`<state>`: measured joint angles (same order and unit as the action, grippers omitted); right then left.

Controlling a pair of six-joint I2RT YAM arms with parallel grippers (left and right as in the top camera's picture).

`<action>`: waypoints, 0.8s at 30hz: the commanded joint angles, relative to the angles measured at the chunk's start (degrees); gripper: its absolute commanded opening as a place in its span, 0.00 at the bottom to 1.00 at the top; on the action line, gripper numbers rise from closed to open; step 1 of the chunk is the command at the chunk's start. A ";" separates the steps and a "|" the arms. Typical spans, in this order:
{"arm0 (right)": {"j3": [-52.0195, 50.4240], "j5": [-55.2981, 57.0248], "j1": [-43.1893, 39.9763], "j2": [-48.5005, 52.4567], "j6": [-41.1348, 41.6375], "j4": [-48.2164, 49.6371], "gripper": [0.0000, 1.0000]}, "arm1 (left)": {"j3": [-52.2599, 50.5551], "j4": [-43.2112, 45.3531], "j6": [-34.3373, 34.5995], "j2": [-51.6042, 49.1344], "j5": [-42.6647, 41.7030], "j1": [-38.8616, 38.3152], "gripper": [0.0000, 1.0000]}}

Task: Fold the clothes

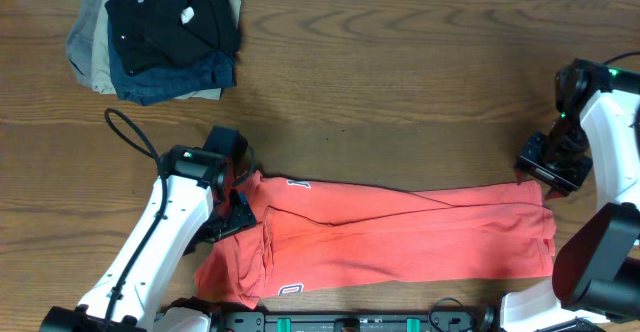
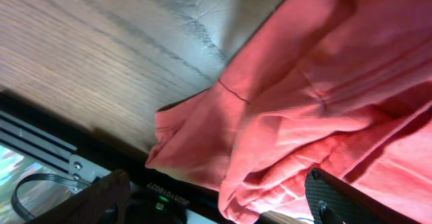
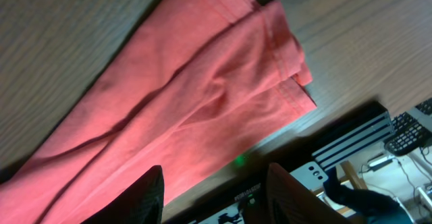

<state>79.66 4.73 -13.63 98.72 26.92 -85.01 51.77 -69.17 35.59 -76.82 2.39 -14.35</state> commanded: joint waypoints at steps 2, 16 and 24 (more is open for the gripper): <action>-0.26 -0.76 2.08 -1.33 -0.39 1.09 0.48 | 2.08 3.19 -7.23 0.20 -8.37 -1.20 0.83; -0.26 -2.80 7.28 -1.33 -0.44 2.58 0.49 | -0.24 14.97 -14.47 -7.19 -14.93 -10.12 0.83; -0.26 -2.78 7.72 -1.33 -0.85 2.58 0.50 | -0.24 16.46 -14.38 -14.99 -14.86 -11.13 0.80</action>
<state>79.66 1.91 -6.50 98.70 26.70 -82.59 52.10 -52.56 22.20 -90.19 -11.90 -25.39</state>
